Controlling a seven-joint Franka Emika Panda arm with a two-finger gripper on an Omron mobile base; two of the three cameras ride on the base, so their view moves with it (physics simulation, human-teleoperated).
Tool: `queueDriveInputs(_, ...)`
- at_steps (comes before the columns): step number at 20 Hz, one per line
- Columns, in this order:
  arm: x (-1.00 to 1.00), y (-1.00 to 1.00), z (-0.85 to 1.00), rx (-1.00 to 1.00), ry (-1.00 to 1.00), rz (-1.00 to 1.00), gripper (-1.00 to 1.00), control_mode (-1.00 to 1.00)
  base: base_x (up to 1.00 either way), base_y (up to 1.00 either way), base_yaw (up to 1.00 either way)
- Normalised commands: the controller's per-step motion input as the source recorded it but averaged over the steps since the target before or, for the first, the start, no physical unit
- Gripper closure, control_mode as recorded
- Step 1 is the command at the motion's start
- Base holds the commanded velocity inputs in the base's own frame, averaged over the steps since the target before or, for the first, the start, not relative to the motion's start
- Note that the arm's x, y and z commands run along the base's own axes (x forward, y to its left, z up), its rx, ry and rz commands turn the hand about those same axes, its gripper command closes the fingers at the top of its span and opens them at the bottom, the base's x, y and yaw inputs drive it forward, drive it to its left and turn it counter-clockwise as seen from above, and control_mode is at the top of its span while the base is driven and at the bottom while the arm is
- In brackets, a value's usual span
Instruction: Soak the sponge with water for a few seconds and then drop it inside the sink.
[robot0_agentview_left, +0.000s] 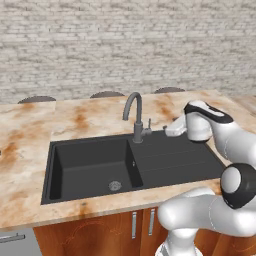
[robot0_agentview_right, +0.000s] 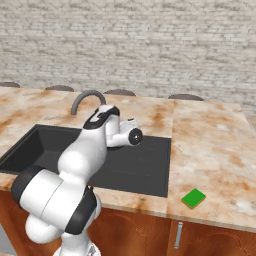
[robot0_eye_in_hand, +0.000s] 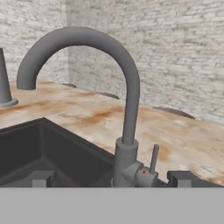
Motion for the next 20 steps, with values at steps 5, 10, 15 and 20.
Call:
queueDriveInputs(5,0.00,0.00,-0.13,0.00,-0.16,0.06,-1.00,-1.00,0.00,0.00,0.00)
queueDriveInputs(10,0.01,0.00,0.01,0.00,-0.01,0.04,-1.00,-1.00,0.00,0.00,0.00)
queueDriveInputs(15,0.08,0.00,0.07,0.03,0.11,0.00,-1.00,-1.00,0.00,0.00,0.00)
queueDriveInputs(20,0.07,0.00,0.00,0.02,0.04,0.00,-1.00,-1.00,0.00,0.00,0.00)
